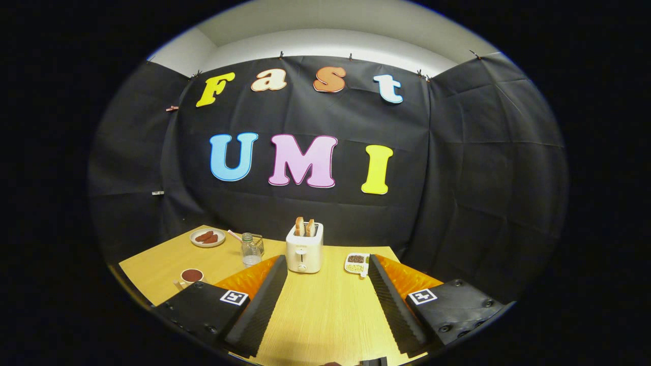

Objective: Take the bottle from table, then pour the juice into the cup, finally place the bottle on the coaster

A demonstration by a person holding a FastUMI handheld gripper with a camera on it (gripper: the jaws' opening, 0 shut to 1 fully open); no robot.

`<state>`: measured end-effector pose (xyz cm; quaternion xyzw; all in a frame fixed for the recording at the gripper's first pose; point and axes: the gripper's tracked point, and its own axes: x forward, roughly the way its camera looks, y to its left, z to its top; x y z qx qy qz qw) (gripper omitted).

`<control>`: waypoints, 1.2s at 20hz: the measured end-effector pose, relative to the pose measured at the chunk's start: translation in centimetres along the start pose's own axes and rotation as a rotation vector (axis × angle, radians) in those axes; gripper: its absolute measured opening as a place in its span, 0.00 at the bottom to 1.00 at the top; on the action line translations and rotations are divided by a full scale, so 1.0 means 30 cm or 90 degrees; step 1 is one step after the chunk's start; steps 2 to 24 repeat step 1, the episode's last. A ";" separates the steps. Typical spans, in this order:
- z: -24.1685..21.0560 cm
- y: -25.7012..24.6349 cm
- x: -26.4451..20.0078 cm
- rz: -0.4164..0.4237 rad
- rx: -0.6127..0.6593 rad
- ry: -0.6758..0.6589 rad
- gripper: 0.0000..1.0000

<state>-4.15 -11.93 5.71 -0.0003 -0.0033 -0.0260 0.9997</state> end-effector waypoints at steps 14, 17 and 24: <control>0.002 0.008 -0.011 0.002 -0.003 -0.002 0.98; 0.002 0.008 -0.011 0.002 -0.003 -0.002 0.98; 0.002 0.008 -0.011 0.002 -0.003 -0.002 0.98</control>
